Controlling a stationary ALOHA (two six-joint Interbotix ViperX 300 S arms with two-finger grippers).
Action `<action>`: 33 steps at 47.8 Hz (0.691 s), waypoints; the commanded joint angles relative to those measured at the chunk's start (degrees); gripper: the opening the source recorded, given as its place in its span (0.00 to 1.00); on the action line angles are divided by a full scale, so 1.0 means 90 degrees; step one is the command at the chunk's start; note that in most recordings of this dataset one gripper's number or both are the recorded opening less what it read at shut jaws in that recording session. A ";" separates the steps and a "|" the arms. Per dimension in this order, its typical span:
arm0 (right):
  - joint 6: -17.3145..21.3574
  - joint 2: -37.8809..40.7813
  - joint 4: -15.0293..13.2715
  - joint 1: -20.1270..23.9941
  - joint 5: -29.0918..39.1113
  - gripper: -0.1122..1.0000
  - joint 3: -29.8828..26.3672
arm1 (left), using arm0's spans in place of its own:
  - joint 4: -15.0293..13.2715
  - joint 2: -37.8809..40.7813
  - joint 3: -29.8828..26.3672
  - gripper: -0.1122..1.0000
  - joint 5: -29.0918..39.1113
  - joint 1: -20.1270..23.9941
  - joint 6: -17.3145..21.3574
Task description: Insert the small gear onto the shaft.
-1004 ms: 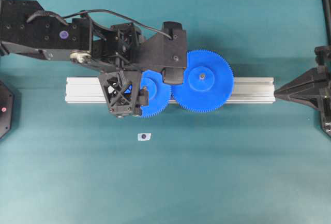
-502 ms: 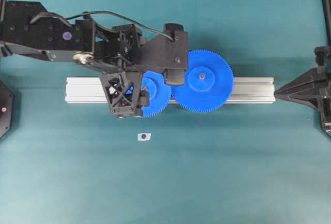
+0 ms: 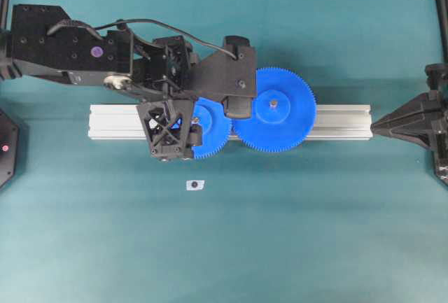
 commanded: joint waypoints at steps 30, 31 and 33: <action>0.0068 -0.0020 -0.0010 -0.0059 -0.0117 0.15 -0.0010 | 0.0010 -0.0088 -0.0020 0.82 -0.0020 -0.0020 -0.0010; 0.0068 -0.0020 -0.0010 -0.0059 -0.0107 0.15 -0.0010 | 0.0010 -0.0088 -0.0020 0.82 -0.0020 -0.0020 -0.0010; 0.0068 -0.0020 -0.0010 -0.0049 -0.0107 0.15 -0.0010 | 0.0010 -0.0088 -0.0020 0.82 -0.0020 -0.0020 -0.0010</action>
